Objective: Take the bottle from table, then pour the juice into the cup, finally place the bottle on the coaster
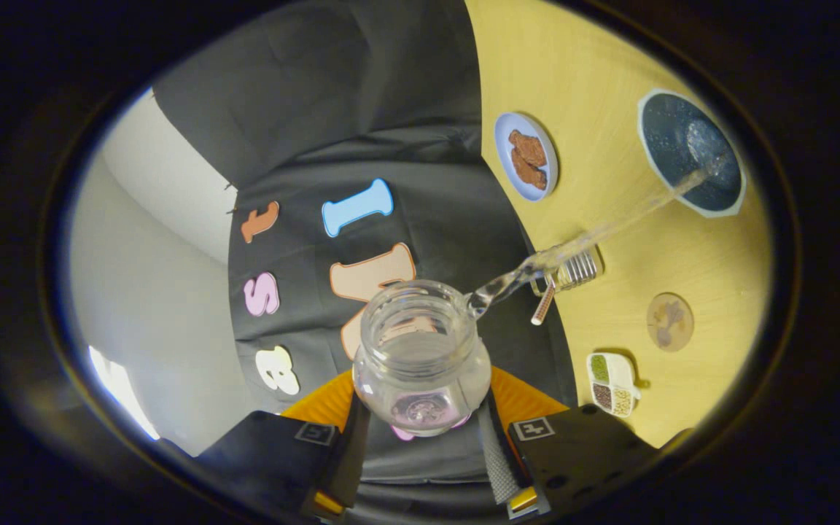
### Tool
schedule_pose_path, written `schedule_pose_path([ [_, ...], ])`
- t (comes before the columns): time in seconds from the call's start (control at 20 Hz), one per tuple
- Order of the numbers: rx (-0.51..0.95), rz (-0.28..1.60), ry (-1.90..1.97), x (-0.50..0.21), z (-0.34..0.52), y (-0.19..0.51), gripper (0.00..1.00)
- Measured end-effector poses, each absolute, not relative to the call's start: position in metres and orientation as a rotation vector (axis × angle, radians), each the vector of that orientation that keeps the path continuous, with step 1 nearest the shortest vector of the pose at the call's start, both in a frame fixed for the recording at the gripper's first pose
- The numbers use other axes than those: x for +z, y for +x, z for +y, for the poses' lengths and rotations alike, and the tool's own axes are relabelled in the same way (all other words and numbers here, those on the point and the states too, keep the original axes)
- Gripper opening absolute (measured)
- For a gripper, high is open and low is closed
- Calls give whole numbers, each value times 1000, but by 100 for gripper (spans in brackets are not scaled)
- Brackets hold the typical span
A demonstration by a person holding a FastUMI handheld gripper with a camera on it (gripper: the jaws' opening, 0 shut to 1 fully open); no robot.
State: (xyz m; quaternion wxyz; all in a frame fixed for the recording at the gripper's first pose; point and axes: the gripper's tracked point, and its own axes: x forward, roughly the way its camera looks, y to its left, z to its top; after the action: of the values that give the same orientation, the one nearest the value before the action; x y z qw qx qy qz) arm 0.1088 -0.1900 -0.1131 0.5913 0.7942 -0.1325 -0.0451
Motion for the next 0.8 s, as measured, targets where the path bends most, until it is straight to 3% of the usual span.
schedule_pose_path([
  [0.8,-138,-374,1907,-111,-202,118,72],
])
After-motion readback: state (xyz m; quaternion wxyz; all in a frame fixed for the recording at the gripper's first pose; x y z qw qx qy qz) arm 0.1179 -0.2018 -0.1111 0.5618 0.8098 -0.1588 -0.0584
